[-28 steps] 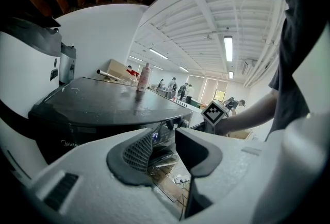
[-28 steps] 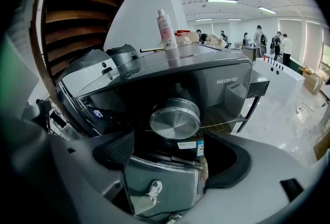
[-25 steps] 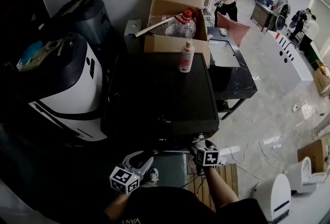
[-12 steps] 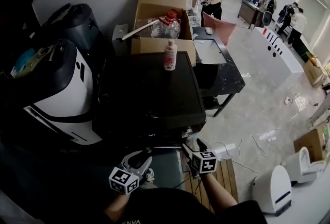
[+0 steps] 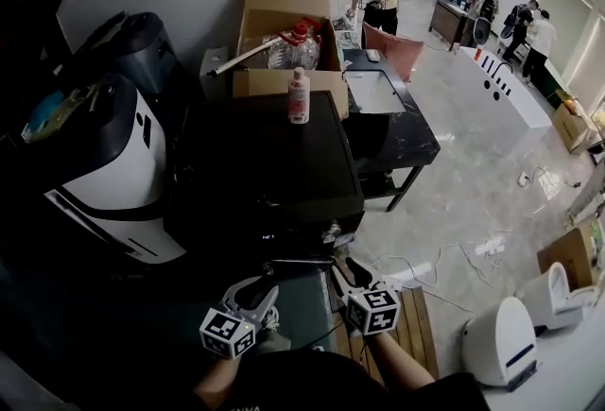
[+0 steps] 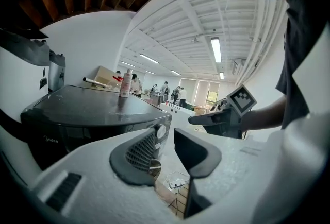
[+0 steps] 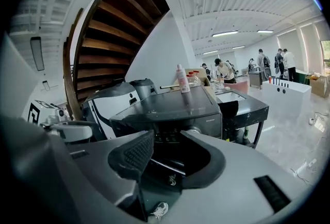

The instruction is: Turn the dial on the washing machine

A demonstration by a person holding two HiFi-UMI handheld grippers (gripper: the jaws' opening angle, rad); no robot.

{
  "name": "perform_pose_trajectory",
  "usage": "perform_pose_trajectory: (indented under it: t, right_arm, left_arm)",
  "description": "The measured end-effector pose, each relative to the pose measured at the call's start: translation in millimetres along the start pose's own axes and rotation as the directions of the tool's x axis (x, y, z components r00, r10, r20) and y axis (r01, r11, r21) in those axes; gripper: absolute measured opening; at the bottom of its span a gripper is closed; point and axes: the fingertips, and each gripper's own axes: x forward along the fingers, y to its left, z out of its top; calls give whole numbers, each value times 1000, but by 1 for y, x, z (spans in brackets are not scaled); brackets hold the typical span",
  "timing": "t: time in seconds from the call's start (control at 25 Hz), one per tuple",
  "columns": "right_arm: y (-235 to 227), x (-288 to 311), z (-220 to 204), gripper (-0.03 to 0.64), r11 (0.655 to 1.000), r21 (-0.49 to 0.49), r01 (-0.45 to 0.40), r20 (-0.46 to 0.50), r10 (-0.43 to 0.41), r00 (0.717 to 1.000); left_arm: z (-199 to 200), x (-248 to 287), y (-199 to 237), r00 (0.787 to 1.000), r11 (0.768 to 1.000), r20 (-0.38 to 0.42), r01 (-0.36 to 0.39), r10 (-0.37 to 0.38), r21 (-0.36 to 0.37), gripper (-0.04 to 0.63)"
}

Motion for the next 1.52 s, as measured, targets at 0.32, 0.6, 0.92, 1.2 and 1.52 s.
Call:
perform_pose_trajectory:
  t: [0.32,0.6,0.92,1.2,1.52]
  right_arm:
    - [12,-38,8,20,999,-19,-29,69,31,997]
    - [24,-60,7,0,996,-13,-86,86,86,993]
    - [30,-74,-4,0,995,-26,-95,71,96,993]
    - [30,-79,-13,-2,995,-55,-79,60,82,995]
    - [32,-81,-16,-2,995,-56,-81,54,84,995]
  left_arm:
    - [-5,-6,-30,1000,1000,13,-7,7,16,79]
    - [-10,-7,-50,1000,1000,9,-10,10,28,11]
    - [-15,-4,-63,1000,999,3,-6,6,31,11]
    - [-24,-6,-70,1000,1000,-6,-2,2,26,11]
    - [-27,-9,-75,1000,1000,-14,4,-4,27,11]
